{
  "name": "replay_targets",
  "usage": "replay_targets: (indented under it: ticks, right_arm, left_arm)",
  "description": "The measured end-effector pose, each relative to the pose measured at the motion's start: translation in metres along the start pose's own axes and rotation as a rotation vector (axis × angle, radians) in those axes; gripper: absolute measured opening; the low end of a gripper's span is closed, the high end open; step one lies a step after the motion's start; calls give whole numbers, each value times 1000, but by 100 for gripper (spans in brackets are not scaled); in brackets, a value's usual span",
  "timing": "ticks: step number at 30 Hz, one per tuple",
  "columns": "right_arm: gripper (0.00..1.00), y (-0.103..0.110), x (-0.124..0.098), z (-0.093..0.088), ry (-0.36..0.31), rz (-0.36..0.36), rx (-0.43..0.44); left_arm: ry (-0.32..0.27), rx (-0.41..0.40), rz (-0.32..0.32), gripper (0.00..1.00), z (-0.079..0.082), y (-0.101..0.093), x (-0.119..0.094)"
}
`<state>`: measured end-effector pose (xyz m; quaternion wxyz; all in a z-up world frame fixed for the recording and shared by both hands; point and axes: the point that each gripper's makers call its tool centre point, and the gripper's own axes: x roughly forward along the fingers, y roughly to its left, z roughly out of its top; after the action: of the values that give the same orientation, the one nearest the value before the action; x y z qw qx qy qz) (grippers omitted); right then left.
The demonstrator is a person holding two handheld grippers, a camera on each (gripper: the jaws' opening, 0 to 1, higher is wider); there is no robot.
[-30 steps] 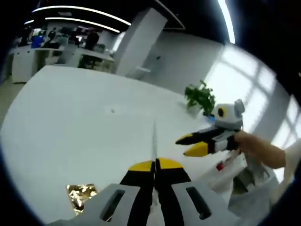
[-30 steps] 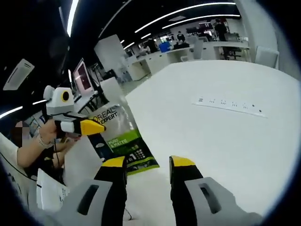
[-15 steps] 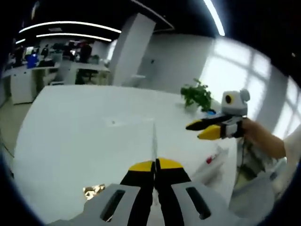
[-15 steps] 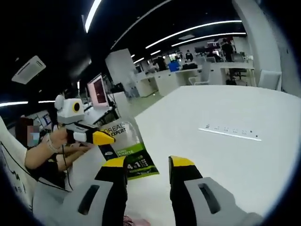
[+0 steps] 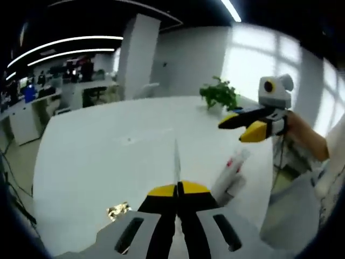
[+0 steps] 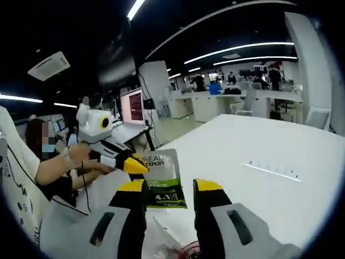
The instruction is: Arrange the skincare products in the storage area until every visible bottle or jar stands upright without overlapping.
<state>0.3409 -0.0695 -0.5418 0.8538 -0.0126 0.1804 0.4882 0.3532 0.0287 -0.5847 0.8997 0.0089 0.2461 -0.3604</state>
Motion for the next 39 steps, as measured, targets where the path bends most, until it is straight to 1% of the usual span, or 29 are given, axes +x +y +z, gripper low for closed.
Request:
replay_targets:
  ticks: [5, 9, 12, 14, 15, 17, 20, 21, 23, 25, 26, 27, 29, 32, 33, 34, 35, 37, 38, 39]
  right_arm:
    - [36, 23, -1, -11, 27, 13, -56]
    - [36, 41, -2, -19, 29, 45, -54]
    - [36, 56, -4, -27, 37, 72, -63]
    - [36, 61, -5, -33, 40, 68, -61]
    - [36, 68, -6, -39, 51, 81, -69]
    - [36, 74, -8, -49, 61, 81, -62]
    - [36, 78, -9, -64, 80, 80, -45]
    - [36, 79, -10, -72, 90, 79, -38]
    - [36, 84, -11, -84, 101, 82, -19]
    - [37, 83, -11, -94, 112, 79, 4]
    - [37, 84, -11, -99, 116, 82, -2]
    - [38, 87, -12, -107, 126, 86, -7]
    - [39, 88, -12, -118, 131, 80, -13]
    - [41, 87, -13, -129, 137, 84, -8]
    - [42, 88, -13, -134, 141, 99, -1]
    - [42, 90, -13, -135, 135, 106, -1]
    - [41, 94, -13, -136, 127, 133, -4]
    - [39, 98, -14, -137, 109, 156, 4]
    - [37, 104, -15, -138, 101, 197, -13]
    - [36, 108, -15, -137, 89, 217, -25]
  left_arm:
    - [13, 24, -10, 0, -5, -10, -13]
    - [21, 37, -18, 0, -10, -16, -21]
    - [31, 43, -38, 0, -17, -25, -27]
    - [34, 48, -52, 0, -21, -31, -29]
    - [41, 56, -60, 0, -24, -35, -32]
    - [55, 68, -72, 0, -29, -43, -35]
    - [68, 93, -102, 0, -34, -53, -38]
    - [74, 98, -112, 0, -36, -57, -39]
    - [78, 116, -141, 0, -40, -65, -42]
    - [92, 127, -180, 0, -44, -74, -44]
    - [91, 135, -195, 0, -44, -77, -45]
    - [97, 132, -223, 0, -46, -83, -47]
    - [99, 141, -278, 0, -48, -94, -50]
    - [101, 146, -336, 0, -48, -106, -53]
    - [101, 148, -354, 0, -49, -109, -53]
    - [98, 164, -395, 0, -49, -115, -55]
    - [96, 165, -412, 0, -49, -119, -56]
    - [95, 169, -457, 0, -49, -127, -59]
    - [96, 178, -479, 0, -49, -130, -60]
    - [94, 188, -495, 0, -50, -133, -61]
